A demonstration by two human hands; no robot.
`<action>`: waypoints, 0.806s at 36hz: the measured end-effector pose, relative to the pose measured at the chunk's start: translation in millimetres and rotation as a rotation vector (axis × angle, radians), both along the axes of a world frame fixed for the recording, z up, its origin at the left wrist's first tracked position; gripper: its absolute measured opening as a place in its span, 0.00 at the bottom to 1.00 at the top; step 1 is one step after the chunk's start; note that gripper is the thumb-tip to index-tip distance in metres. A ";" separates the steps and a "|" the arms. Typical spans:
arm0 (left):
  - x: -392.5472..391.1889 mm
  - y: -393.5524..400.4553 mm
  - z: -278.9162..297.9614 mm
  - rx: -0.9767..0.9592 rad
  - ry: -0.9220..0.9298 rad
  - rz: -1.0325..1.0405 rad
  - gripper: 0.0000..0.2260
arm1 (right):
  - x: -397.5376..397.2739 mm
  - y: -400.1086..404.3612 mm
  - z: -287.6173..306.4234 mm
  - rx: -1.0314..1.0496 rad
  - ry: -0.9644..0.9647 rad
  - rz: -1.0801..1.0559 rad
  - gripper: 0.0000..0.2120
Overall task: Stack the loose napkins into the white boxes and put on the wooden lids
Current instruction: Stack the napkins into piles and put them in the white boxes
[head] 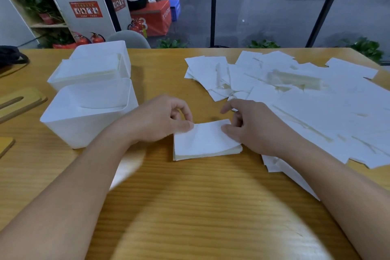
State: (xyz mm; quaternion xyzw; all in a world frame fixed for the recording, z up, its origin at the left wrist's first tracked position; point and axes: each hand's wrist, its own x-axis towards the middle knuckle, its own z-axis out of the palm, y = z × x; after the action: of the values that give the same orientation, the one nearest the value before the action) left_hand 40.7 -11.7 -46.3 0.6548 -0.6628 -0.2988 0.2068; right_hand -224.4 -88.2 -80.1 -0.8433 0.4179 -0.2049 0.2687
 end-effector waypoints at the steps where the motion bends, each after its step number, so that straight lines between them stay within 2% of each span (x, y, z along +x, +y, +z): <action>1: 0.3 -0.8 -1.4 0.004 -0.014 -0.004 0.06 | -0.2 0.2 -0.3 -0.008 0.008 0.000 0.12; 4: 1.4 -3.5 -7.2 -0.019 -0.092 0.014 0.06 | -1.1 -0.8 -0.6 -0.046 0.016 -0.015 0.10; 7: 2.4 -4.8 -10.4 -0.061 -0.115 0.042 0.06 | -0.7 -3.7 -0.7 -0.177 0.051 -0.022 0.10; 12: 0.2 -5.9 -13.0 -0.114 -0.122 0.075 0.08 | 13.2 -10.1 -4.5 -0.291 0.223 0.063 0.23; 16: -4.2 -8.0 -17.8 -0.137 -0.113 0.084 0.07 | 29.2 -15.2 -5.2 -0.292 0.349 0.054 0.25; 22: -8.8 -7.9 -21.1 -0.148 -0.128 0.077 0.05 | 34.0 -24.1 -12.6 -0.272 0.397 0.043 0.36; 26: -10.4 -8.6 -22.4 -0.166 -0.122 0.086 0.05 | 34.4 -25.4 -13.0 -0.283 0.409 0.043 0.32; 29: -10.2 -9.0 -23.5 -0.184 -0.110 0.092 0.04 | 34.5 -22.8 -7.0 -0.276 0.423 0.054 0.34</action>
State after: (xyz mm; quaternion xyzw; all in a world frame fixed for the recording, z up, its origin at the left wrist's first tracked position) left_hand 30.5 -20.7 -69.9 0.6783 -0.6668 -0.1905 0.2427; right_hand -189.9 -111.0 -87.1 -0.9069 0.4104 -0.0720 0.0631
